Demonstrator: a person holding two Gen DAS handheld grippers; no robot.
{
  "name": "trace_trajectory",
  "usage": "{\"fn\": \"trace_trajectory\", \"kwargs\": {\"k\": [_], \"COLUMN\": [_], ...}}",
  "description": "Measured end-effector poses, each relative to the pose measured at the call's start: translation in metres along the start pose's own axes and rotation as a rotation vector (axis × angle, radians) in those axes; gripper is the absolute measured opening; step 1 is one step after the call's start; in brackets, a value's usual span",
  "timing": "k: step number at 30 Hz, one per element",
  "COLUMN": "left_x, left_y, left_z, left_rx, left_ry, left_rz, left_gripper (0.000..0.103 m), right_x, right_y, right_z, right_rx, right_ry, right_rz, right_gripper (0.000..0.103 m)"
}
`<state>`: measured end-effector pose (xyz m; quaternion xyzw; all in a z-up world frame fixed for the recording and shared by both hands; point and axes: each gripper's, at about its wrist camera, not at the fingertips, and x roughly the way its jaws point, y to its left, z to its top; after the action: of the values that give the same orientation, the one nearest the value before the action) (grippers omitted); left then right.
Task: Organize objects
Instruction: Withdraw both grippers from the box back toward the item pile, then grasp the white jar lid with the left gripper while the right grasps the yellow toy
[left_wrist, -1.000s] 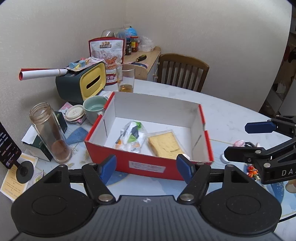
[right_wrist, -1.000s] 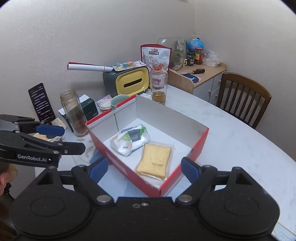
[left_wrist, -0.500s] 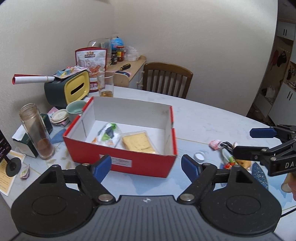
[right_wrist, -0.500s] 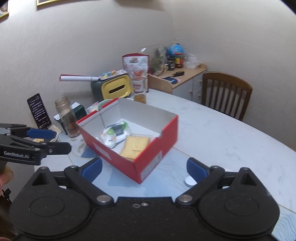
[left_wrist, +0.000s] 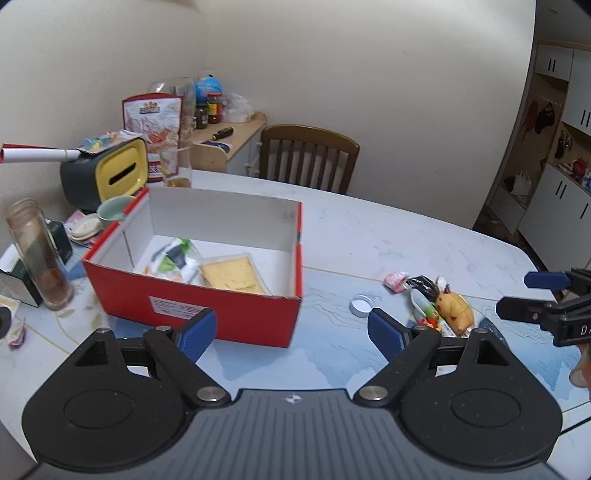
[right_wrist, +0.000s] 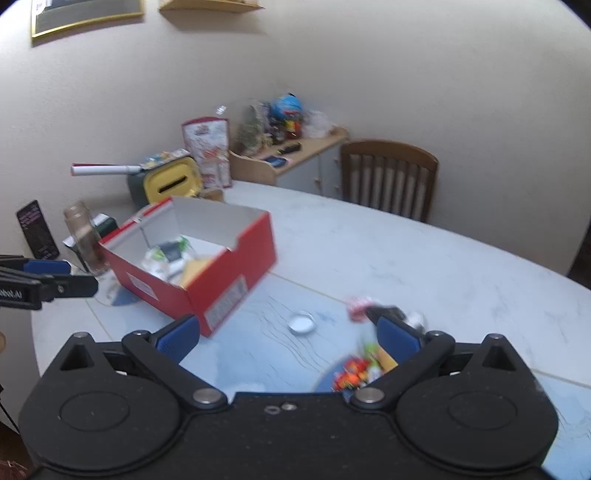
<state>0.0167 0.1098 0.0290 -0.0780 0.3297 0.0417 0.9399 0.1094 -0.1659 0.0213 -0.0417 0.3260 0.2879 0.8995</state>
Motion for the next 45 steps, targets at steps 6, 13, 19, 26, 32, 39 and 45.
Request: {"fn": "trace_trajectory", "kwargs": {"k": [6,13,19,26,32,39,45], "left_x": [0.011,0.036,0.067,0.112,0.162,0.213,0.243], "left_y": [-0.017,-0.045,-0.068,-0.092,-0.102,-0.105,-0.103], "left_z": [-0.01,-0.023,-0.032,-0.035,-0.03,-0.027,-0.025], "left_rx": [0.029,0.116,0.166,0.214,0.248,0.294,0.31], "left_ry": [-0.022,-0.006,0.061,0.07,0.086,0.11,0.121], "left_rz": [-0.038,-0.075,-0.179,-0.203,-0.173,-0.146,-0.141], "left_gripper": [0.103,0.103,0.103,0.103,0.103,0.103,0.103], "right_x": [-0.013,-0.018,-0.015,-0.006,0.016,0.057,0.092], "right_y": [-0.016,-0.042,-0.065,-0.093,-0.099,-0.099,-0.104], "right_z": [-0.022,-0.046,-0.067,-0.079,-0.071,-0.055,-0.041], "right_rx": [0.016,0.066,0.115,0.199,0.2,0.172,0.202], "right_ry": [-0.003,0.028,0.064,0.094,0.109,0.143,0.17], "right_rz": [-0.064,-0.148,-0.227,-0.277,-0.287,-0.283,-0.262], "right_gripper": [0.102,0.102,0.102,0.102,0.102,0.101,0.096]}}
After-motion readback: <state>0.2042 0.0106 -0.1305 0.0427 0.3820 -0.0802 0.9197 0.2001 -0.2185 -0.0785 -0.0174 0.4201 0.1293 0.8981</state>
